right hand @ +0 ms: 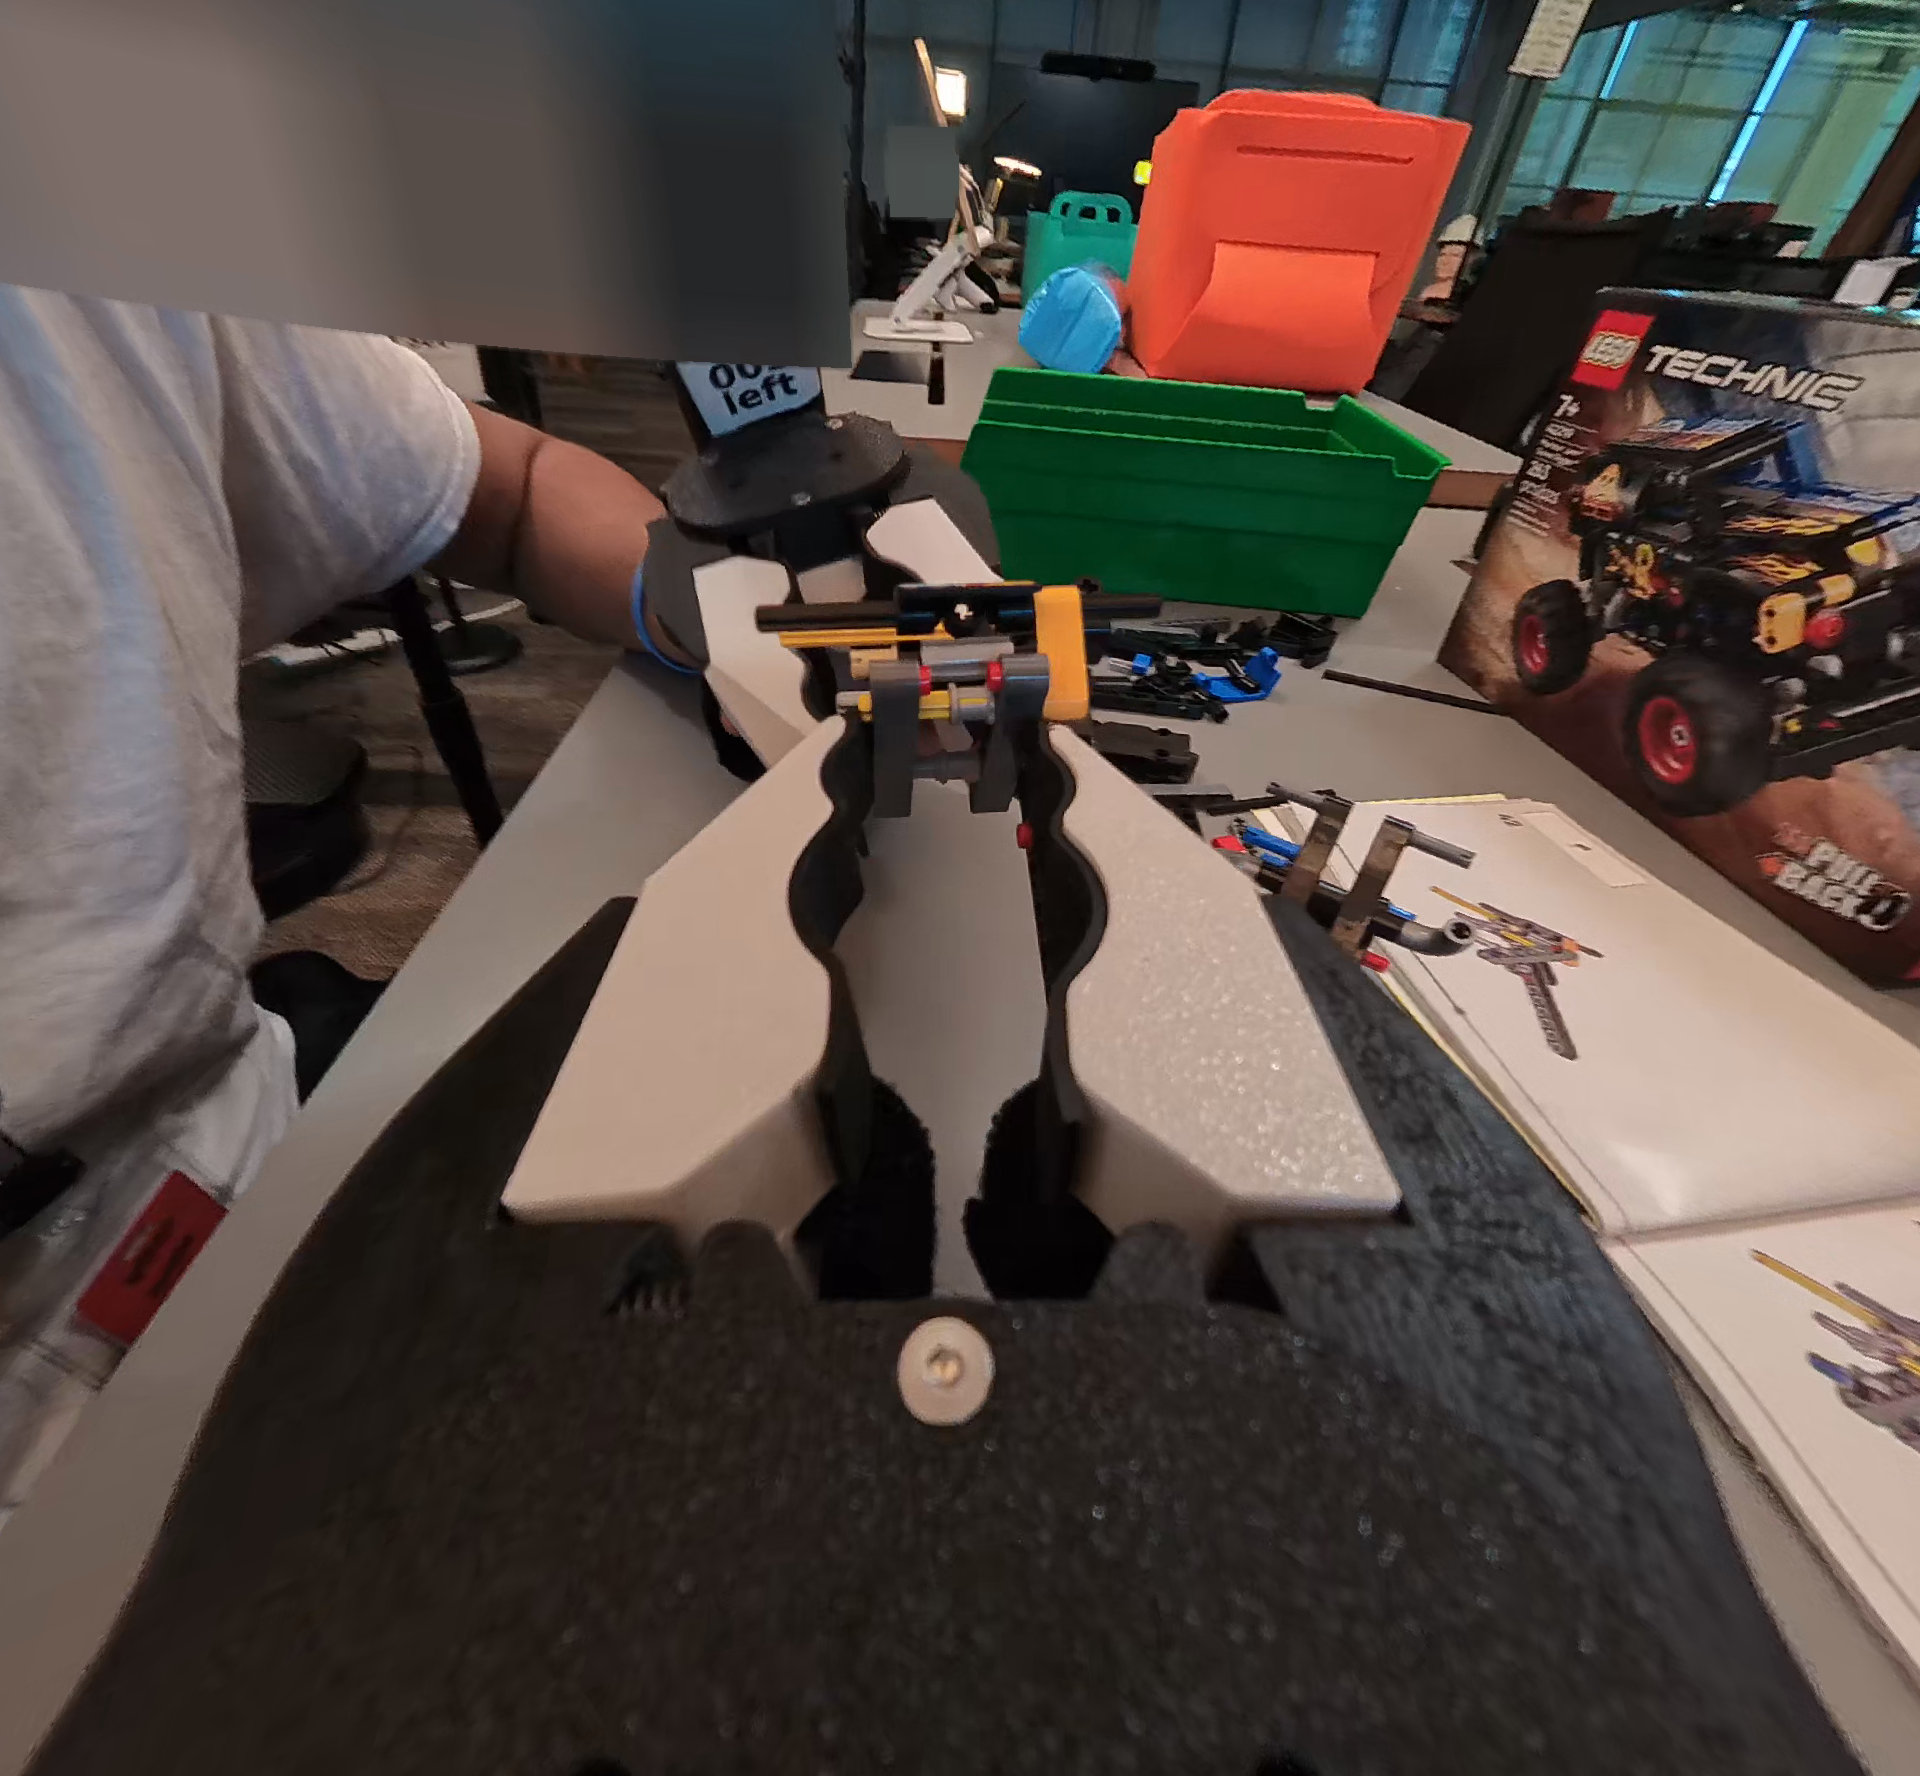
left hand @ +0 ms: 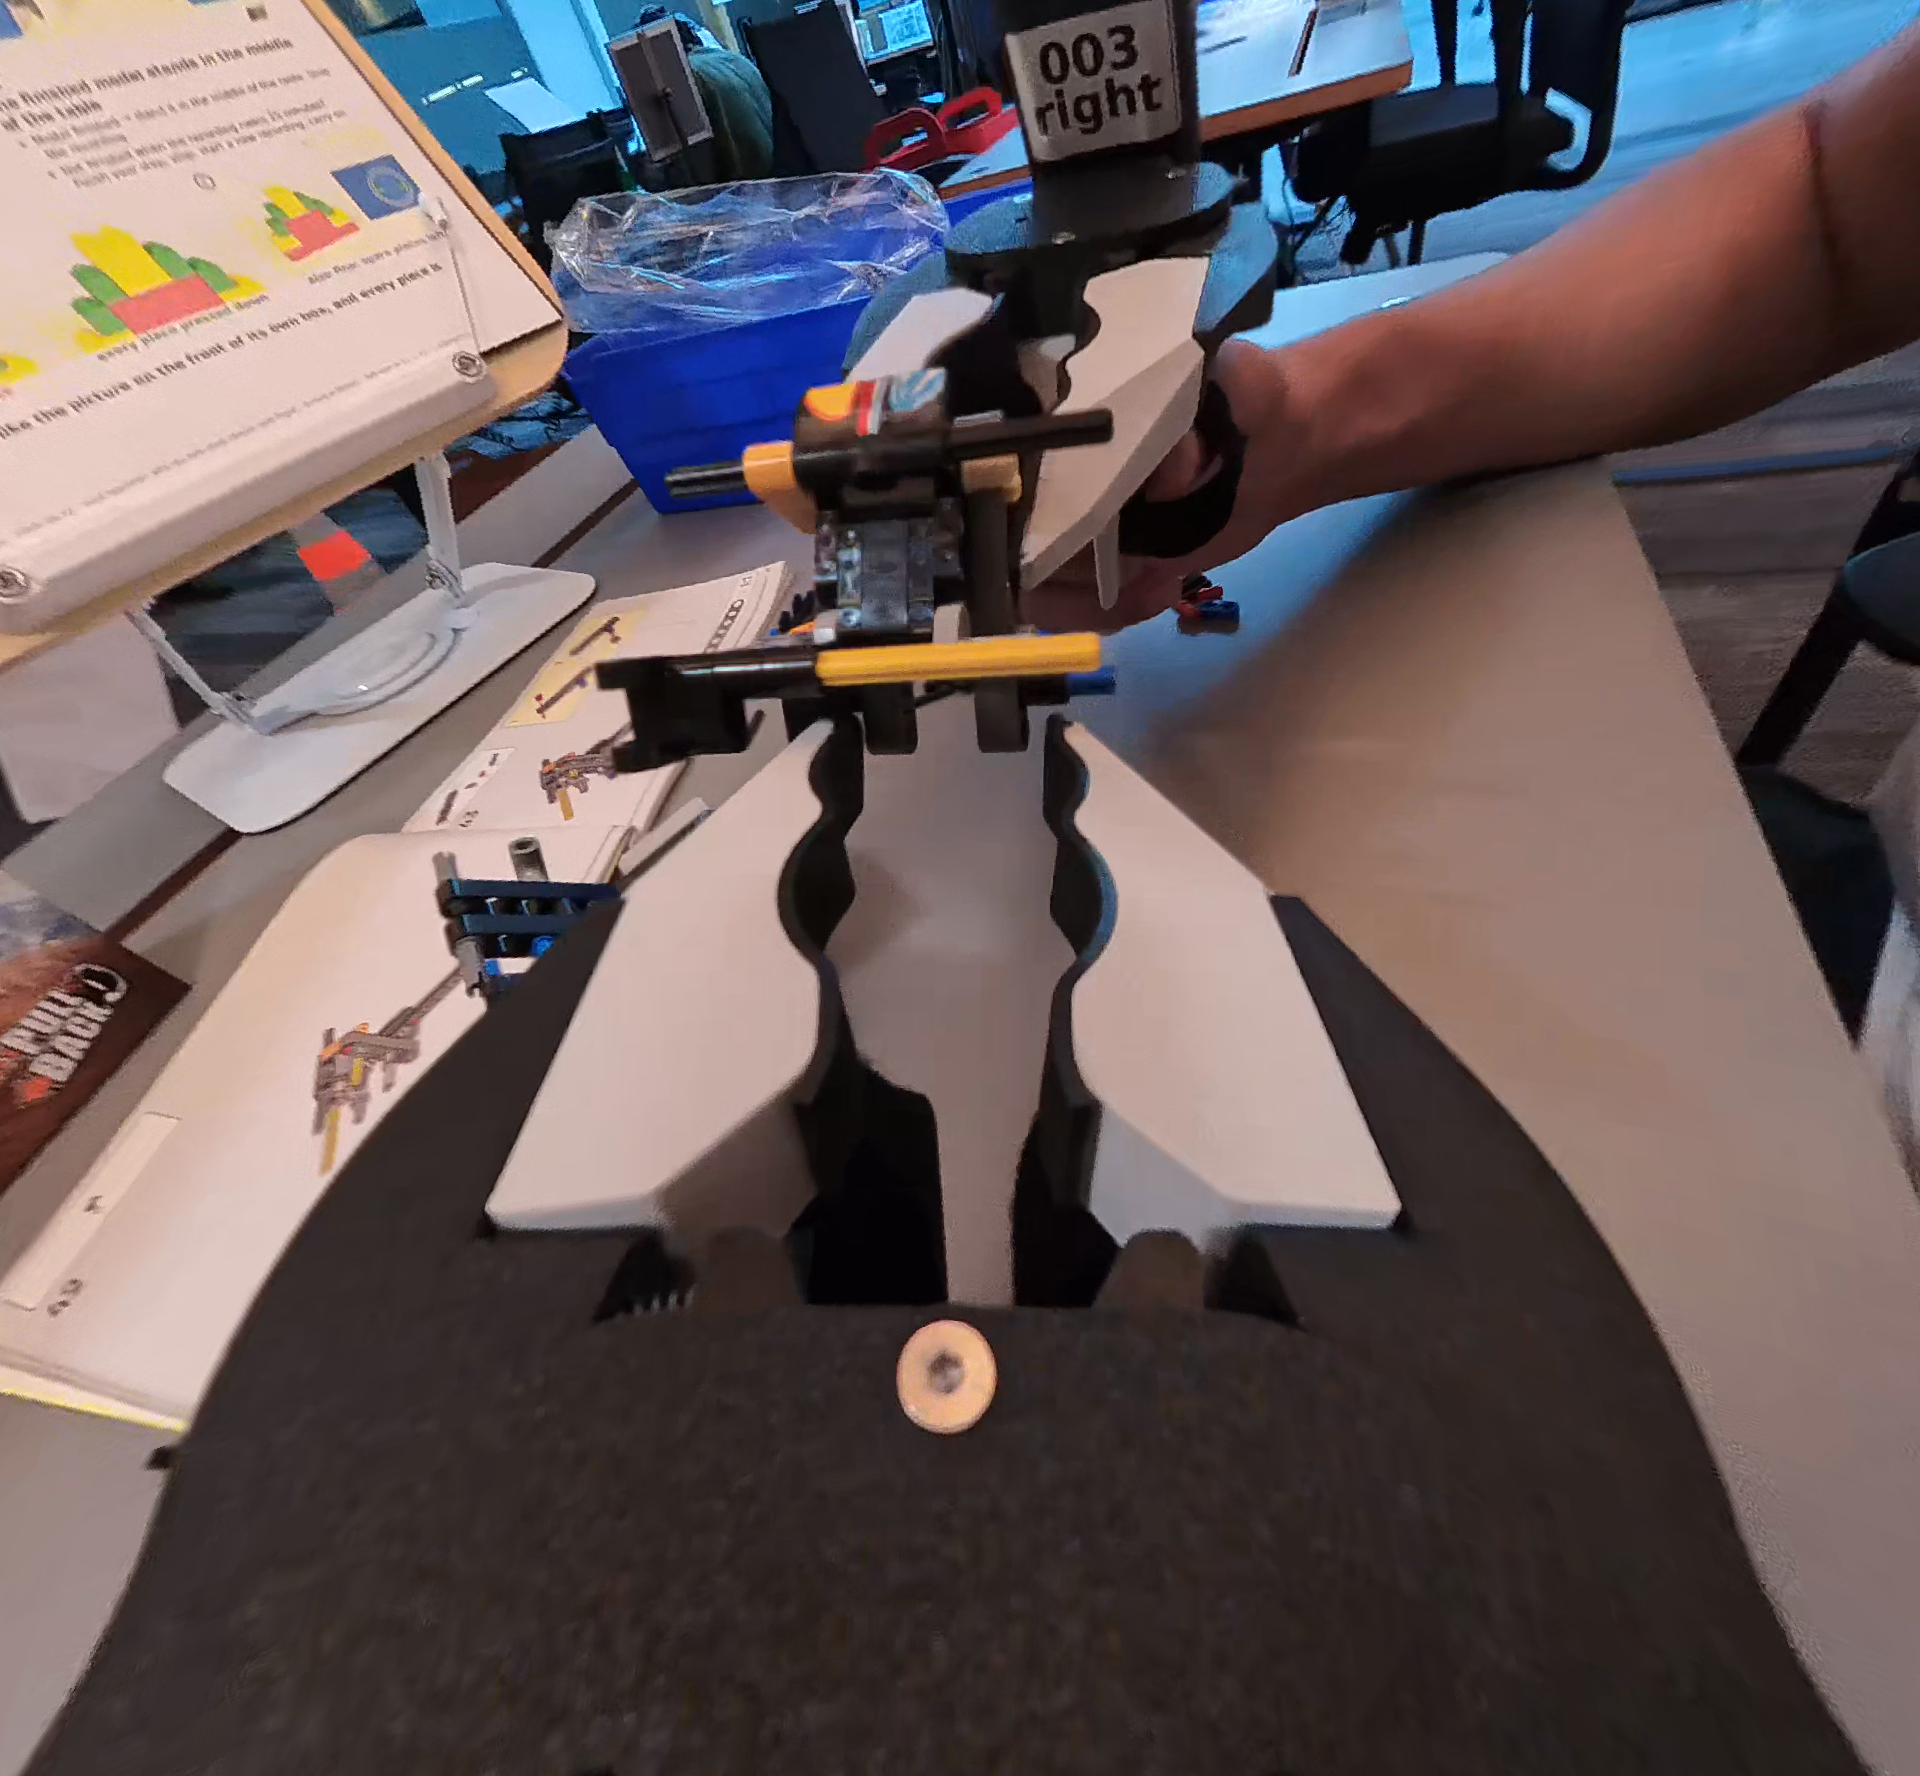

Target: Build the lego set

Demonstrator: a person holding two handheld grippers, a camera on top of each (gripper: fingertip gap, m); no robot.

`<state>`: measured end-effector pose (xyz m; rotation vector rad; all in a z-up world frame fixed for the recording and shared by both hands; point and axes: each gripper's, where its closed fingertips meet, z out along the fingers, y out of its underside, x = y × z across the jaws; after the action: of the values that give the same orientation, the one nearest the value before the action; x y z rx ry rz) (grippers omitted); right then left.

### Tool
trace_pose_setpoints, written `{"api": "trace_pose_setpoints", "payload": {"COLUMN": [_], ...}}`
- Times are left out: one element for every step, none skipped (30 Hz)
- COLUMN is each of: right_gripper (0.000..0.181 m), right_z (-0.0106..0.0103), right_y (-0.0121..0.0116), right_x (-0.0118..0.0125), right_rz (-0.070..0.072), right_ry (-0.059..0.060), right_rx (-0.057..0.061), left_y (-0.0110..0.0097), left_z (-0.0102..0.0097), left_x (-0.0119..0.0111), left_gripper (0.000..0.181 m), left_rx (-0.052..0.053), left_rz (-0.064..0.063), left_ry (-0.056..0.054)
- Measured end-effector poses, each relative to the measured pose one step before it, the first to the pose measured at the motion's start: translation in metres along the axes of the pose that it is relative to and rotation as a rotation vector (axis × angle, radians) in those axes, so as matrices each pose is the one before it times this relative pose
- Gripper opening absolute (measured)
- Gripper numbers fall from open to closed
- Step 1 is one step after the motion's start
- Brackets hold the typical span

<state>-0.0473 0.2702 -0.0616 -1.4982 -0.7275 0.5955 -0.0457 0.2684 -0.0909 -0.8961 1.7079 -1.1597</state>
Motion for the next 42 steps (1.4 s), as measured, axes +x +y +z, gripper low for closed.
{"api": "trace_pose_setpoints", "payload": {"right_gripper": [0.029, 0.029, 0.029, 0.029, 0.029, 0.029, 0.029, 0.029, 0.029, 0.029, 0.029, 0.029, 0.029, 0.029, 0.029, 0.029, 0.029, 0.029, 0.029, 0.029, 0.029, 0.029, 0.029, 0.029, 0.029, 0.029, 0.029, 0.029, 0.029, 0.029, 0.029, 0.029, 0.029, 0.029, 0.029, 0.028, 0.028, 0.028, 0.028, 0.028, 0.028, 0.027], "right_z": [-0.00032, -0.00019, 0.00001, 0.00040, 0.00028, -0.00036, -0.00031, -0.00022, -0.00022, -0.00044, -0.00032, -0.00008, -0.00009, -0.00003, -0.00015, -0.00023, -0.00012, 0.00023, 0.00044, 0.00041, 0.00035, 0.00016, 0.00017, 0.00001, 0.00002, 0.00003, 0.00007, -0.00001, 0.00005, -0.00006, -0.00007, -0.00003, 0.00012, -0.00002, 0.00006, 0.00004, -0.00006, 0.00001, 0.00000, 0.00001, 0.00001, 0.00009], "right_y": [-0.00086, -0.00116, -0.00131, -0.00047, -0.00011, -0.00051, -0.00044, -0.00090, -0.00104, -0.00146, -0.00095, -0.00025, -0.00015, 0.00032, 0.00020, 0.00035, -0.00007, 0.00012, 0.00060, 0.00074, 0.00026, 0.00021, 0.00014, 0.00044, 0.00065, 0.00026, 0.00009, 0.00036, 0.00004, 0.00013, 0.00014, 0.00000, 0.00017, 0.00005, 0.00012, 0.00025, -0.00014, 0.00020, 0.00024, -0.00008, 0.00047, 0.00012], "right_x": [-0.00048, -0.00073, -0.00104, -0.00092, 0.00038, -0.00020, -0.00011, 0.00031, 0.00015, -0.00022, -0.00008, 0.00031, 0.00004, 0.00039, 0.00026, 0.00007, -0.00008, 0.00030, 0.00017, 0.00023, 0.00011, 0.00019, 0.00021, 0.00057, 0.00038, -0.00011, -0.00008, 0.00012, -0.00016, -0.00001, -0.00013, -0.00009, 0.00006, 0.00006, 0.00001, 0.00003, 0.00000, 0.00016, -0.00005, -0.00008, 0.00023, 0.00010], "right_rz": [0.0052, 0.0028, 0.0047, 0.0101, 0.0089, 0.0067, 0.0092, 0.0134, 0.0135, 0.0080, 0.0057, 0.0080, 0.0127, 0.0130, 0.0059, 0.0008, -0.0017, 0.0024, 0.0034, -0.0012, -0.0029, -0.0004, 0.0040, 0.0028, -0.0017, -0.0005, -0.0004, -0.0017, 0.0004, 0.0004, -0.0040, -0.0015, 0.0013, 0.0014, -0.0031, -0.0031, 0.0030, 0.0000, -0.0055, -0.0008, 0.0001, -0.0017], "right_ry": [-0.0058, -0.0062, -0.0091, -0.0082, 0.0006, -0.0054, -0.0057, -0.0042, -0.0043, -0.0053, -0.0026, -0.0001, -0.0033, -0.0020, -0.0018, -0.0012, 0.0008, 0.0026, 0.0012, 0.0014, 0.0025, 0.0014, -0.0008, 0.0017, 0.0026, -0.0002, 0.0001, 0.0024, 0.0000, 0.0001, 0.0006, -0.0004, 0.0004, 0.0011, 0.0009, 0.0011, -0.0004, 0.0006, 0.0009, 0.0001, 0.0010, 0.0013], "right_rx": [0.0090, 0.0116, 0.0119, 0.0086, 0.0090, 0.0103, 0.0076, 0.0087, 0.0087, 0.0108, 0.0079, 0.0057, 0.0055, 0.0028, 0.0030, -0.0006, 0.0020, 0.0006, -0.0034, -0.0043, -0.0008, 0.0014, 0.0016, -0.0019, -0.0038, -0.0017, -0.0013, -0.0017, 0.0005, -0.0009, -0.0008, -0.0006, -0.0012, -0.0003, -0.0007, -0.0009, 0.0016, -0.0008, -0.0007, -0.0001, -0.0026, 0.0000], "left_y": [-0.00028, -0.00073, -0.00042, -0.00060, -0.00099, -0.00121, -0.00109, -0.00131, -0.00179, -0.00191, -0.00118, -0.00051, -0.00015, 0.00017, 0.00025, 0.00023, -0.00011, 0.00028, 0.00071, 0.00045, 0.00023, 0.00007, 0.00029, 0.00059, 0.00044, 0.00000, 0.00027, 0.00023, -0.00004, 0.00011, 0.00004, -0.00004, 0.00018, 0.00002, 0.00007, 0.00003, 0.00000, 0.00018, 0.00005, 0.00023, 0.00027, 0.00006], "left_z": [0.00008, 0.00006, 0.00033, 0.00005, -0.00027, -0.00044, -0.00032, -0.00033, -0.00017, -0.00027, -0.00009, -0.00017, -0.00004, -0.00001, 0.00009, 0.00017, -0.00013, -0.00019, -0.00037, -0.00027, -0.00023, -0.00014, -0.00002, 0.00011, 0.00003, 0.00000, 0.00009, -0.00008, -0.00002, 0.00007, 0.00005, 0.00004, -0.00002, -0.00004, 0.00010, 0.00007, 0.00001, 0.00017, 0.00001, 0.00011, 0.00010, -0.00003], "left_x": [0.00015, 0.00043, 0.00070, 0.00023, -0.00066, 0.00018, 0.00009, 0.00009, 0.00028, 0.00043, 0.00024, -0.00051, -0.00098, -0.00032, -0.00005, 0.00005, -0.00004, -0.00029, -0.00026, -0.00012, -0.00019, -0.00019, -0.00018, -0.00029, -0.00011, 0.00021, 0.00000, 0.00000, 0.00001, 0.00014, 0.00002, 0.00013, -0.00015, -0.00010, 0.00004, -0.00006, -0.00006, -0.00008, 0.00010, -0.00011, -0.00014, -0.00005], "left_gripper": [0.032, 0.032, 0.032, 0.031, 0.031, 0.030, 0.029, 0.029, 0.029, 0.030, 0.029, 0.029, 0.029, 0.029, 0.029, 0.029, 0.029, 0.029, 0.029, 0.029, 0.029, 0.029, 0.029, 0.029, 0.029, 0.029, 0.029, 0.029, 0.029, 0.029, 0.029, 0.028, 0.028, 0.028, 0.028, 0.028, 0.027, 0.027, 0.027, 0.027, 0.026, 0.026], "left_rx": [0.0029, 0.0070, 0.0064, 0.0063, 0.0104, 0.0123, 0.0108, 0.0133, 0.0164, 0.0176, 0.0120, 0.0073, 0.0046, 0.0012, -0.0032, -0.0054, -0.0021, -0.0033, -0.0033, -0.0023, 0.0000, -0.0003, -0.0013, -0.0028, -0.0024, 0.0000, -0.0014, -0.0017, 0.0003, -0.0009, -0.0004, 0.0001, -0.0005, 0.0000, -0.0005, -0.0003, 0.0007, -0.0015, -0.0004, -0.0011, -0.0029, -0.0004], "left_rz": [0.0180, 0.0078, -0.0058, -0.0202, -0.0266, -0.0267, -0.0259, -0.0244, -0.0234, -0.0250, -0.0229, -0.0167, -0.0088, -0.0028, -0.0032, -0.0011, 0.0010, 0.0007, -0.0001, -0.0014, -0.0006, -0.0001, -0.0019, -0.0033, -0.0024, 0.0002, 0.0016, 0.0011, 0.0003, -0.0002, 0.0016, 0.0019, -0.0007, -0.0013, -0.0013, -0.0002, 0.0010, -0.0006, -0.0003, 0.0017, 0.0001, -0.0006], "left_ry": [-0.0090, -0.0045, 0.0029, 0.0050, 0.0046, 0.0135, 0.0124, 0.0085, 0.0070, 0.0083, 0.0074, 0.0028, -0.0035, -0.0003, 0.0015, 0.0026, 0.0013, 0.0009, 0.0022, 0.0020, 0.0006, 0.0005, 0.0002, 0.0003, 0.0017, 0.0016, -0.0002, -0.0001, 0.0009, 0.0005, -0.0004, -0.0003, 0.0002, 0.0009, 0.0009, -0.0002, -0.0009, 0.0000, -0.0001, -0.0010, -0.0007, -0.0007]}}
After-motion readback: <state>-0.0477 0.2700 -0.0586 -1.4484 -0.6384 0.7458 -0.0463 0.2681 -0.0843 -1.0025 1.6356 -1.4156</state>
